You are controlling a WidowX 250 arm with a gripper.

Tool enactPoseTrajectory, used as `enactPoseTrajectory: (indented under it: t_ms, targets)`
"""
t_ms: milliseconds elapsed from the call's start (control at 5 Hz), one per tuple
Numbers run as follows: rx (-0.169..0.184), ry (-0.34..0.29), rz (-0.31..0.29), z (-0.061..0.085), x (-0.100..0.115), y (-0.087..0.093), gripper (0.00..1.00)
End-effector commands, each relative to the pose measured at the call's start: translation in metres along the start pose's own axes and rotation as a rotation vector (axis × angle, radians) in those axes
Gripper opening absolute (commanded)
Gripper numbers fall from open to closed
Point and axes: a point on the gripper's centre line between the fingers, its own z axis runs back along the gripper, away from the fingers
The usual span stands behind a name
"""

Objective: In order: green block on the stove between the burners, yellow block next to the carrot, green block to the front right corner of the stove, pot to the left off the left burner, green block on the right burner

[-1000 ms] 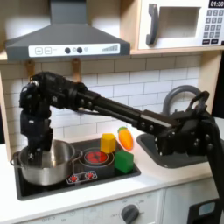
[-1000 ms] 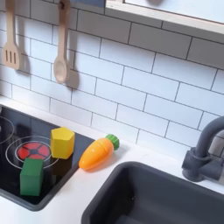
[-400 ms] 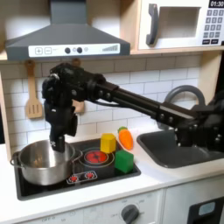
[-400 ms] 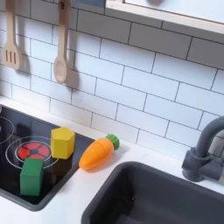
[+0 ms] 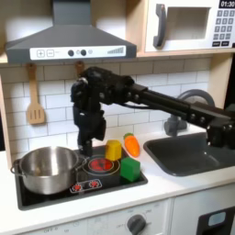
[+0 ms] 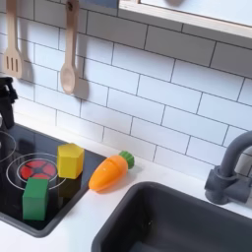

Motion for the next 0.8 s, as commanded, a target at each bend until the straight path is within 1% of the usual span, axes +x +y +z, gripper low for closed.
enactPoseTrajectory:
  t_ms: [0, 200, 400, 600]
  targets:
    - [-0.002, 0.013, -0.060, -0.009, -0.034, -0.030, 1.00]
    - [0.006, 0.026, -0.086, -0.017, -0.051, -0.042, 1.00]
    - [0.015, 0.045, -0.119, -0.024, -0.068, -0.049, 1.00]
    - [0.023, 0.050, -0.142, -0.027, -0.080, -0.052, 1.00]
